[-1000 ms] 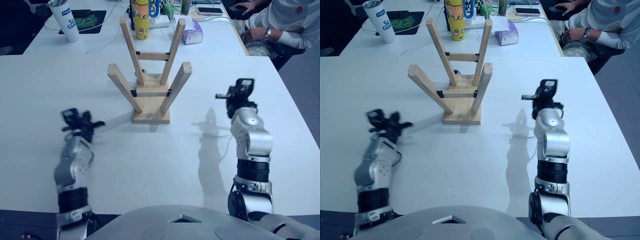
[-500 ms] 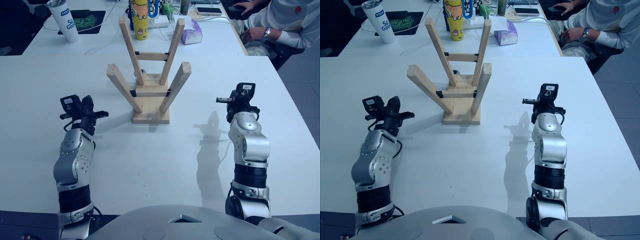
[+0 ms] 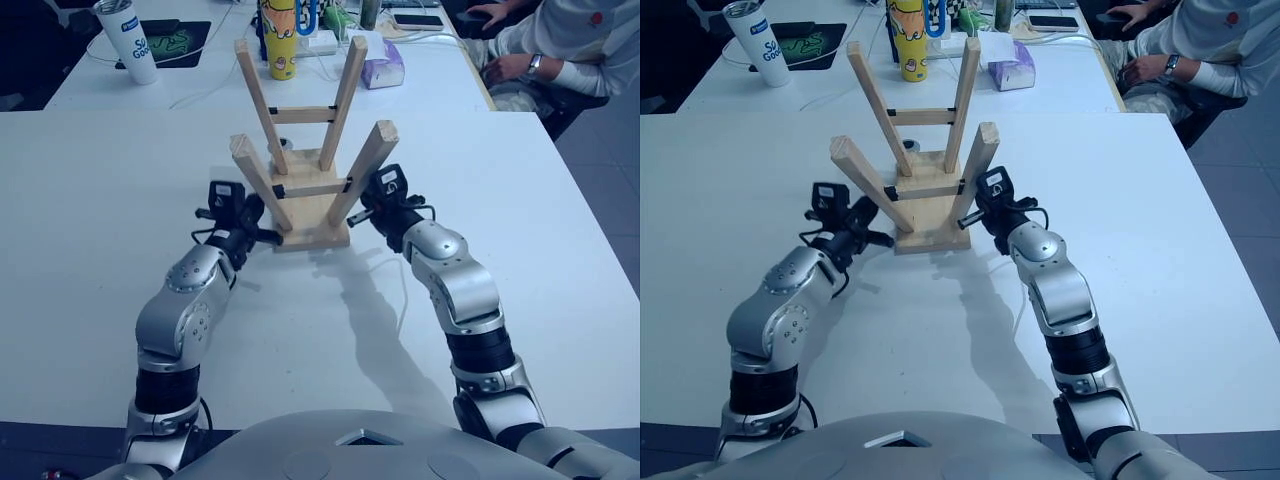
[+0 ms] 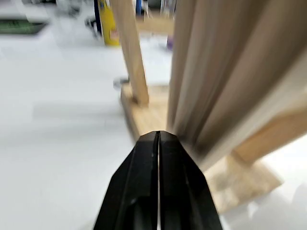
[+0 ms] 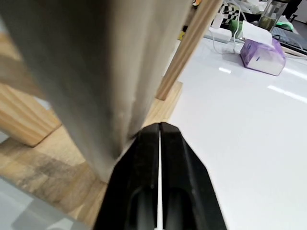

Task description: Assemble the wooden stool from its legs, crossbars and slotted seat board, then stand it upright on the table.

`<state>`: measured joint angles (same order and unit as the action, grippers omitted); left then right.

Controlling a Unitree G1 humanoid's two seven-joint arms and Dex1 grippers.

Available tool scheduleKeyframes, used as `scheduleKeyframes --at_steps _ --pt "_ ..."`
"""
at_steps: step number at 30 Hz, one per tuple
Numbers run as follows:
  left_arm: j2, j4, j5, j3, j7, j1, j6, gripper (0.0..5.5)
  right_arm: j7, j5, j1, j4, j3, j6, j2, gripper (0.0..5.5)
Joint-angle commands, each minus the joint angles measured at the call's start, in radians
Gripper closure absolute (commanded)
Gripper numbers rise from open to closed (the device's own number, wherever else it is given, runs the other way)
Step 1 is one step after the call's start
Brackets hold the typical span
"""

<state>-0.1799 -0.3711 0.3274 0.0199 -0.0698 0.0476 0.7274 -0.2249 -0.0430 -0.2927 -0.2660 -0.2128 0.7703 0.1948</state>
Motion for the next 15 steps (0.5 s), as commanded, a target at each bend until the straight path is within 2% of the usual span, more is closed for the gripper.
scheduleKeyframes --at_steps 1,4,7,11,15 --pt "-0.038 0.083 -0.067 -0.045 0.006 -0.037 -0.068 5.49 0.000 0.058 0.009 0.029 -0.001 0.051 0.081 5.50" --pt "-0.046 0.070 -0.112 -0.047 0.015 0.005 -0.116 5.49 0.034 0.105 -0.047 0.040 0.031 0.021 0.112 5.50" --pt "-0.040 -0.010 -0.139 -0.089 0.055 0.120 -0.180 5.49 0.166 0.126 -0.220 0.046 0.160 -0.144 0.075 5.50" --pt "-0.013 -0.168 -0.045 -0.190 0.102 0.394 -0.193 5.49 0.304 0.114 -0.430 0.005 0.289 -0.333 0.035 5.50" --pt "-0.047 -0.290 0.007 -0.227 0.107 0.598 -0.165 5.49 0.329 0.086 -0.559 -0.034 0.329 -0.441 0.020 5.50"
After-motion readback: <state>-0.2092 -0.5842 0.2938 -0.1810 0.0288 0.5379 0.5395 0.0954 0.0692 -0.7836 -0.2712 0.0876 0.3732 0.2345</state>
